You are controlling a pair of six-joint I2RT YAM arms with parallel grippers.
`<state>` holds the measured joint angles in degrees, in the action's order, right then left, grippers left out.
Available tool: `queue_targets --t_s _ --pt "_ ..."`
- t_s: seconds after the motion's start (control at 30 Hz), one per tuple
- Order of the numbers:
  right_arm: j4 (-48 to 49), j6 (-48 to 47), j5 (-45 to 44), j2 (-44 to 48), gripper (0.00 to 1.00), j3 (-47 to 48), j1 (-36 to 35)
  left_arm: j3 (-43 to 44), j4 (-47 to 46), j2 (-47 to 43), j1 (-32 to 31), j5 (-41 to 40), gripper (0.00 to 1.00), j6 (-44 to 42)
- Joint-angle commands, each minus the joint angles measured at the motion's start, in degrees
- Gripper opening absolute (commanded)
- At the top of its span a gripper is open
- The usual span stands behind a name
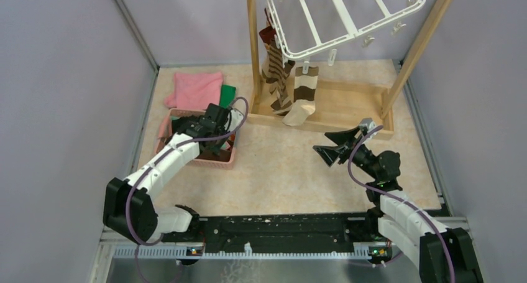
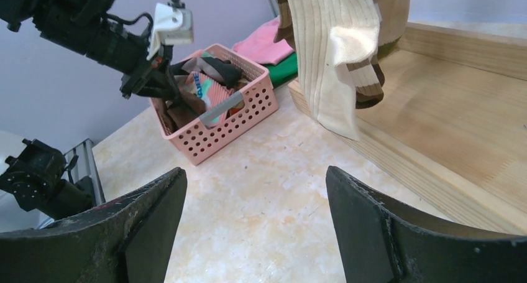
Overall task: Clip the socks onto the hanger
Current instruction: Adjust the sock in the bin.
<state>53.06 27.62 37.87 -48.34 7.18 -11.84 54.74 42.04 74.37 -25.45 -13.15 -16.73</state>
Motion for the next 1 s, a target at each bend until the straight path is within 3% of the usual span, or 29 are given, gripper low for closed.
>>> queue_targets --t_s 0.0,0.1,0.2,0.53,0.67,0.97 --pt "0.6 -0.5 -0.1 1.8 0.82 0.9 0.1 4.2 -6.4 -8.9 -0.2 -5.0 0.00 1.3" --pt "0.4 -0.6 -0.3 2.6 0.82 0.9 0.1 -0.8 -16.1 -17.8 0.2 -7.8 0.00 0.3" --pt "-0.2 -0.8 -0.4 2.9 0.81 1.1 0.1 -2.6 -20.1 -22.4 1.6 -9.7 0.00 1.5" --pt "-0.5 -1.0 -0.5 3.2 0.82 0.9 0.0 -4.4 -24.3 -24.4 6.1 -6.9 0.00 3.5" --pt "-0.7 -1.4 -0.9 3.0 0.82 1.0 0.1 -6.1 -31.3 -28.5 7.3 -7.1 0.00 4.6" --pt "-2.5 -2.6 -1.6 4.2 0.82 1.3 0.1 -1.0 -24.1 -15.7 7.6 3.5 0.00 6.6"
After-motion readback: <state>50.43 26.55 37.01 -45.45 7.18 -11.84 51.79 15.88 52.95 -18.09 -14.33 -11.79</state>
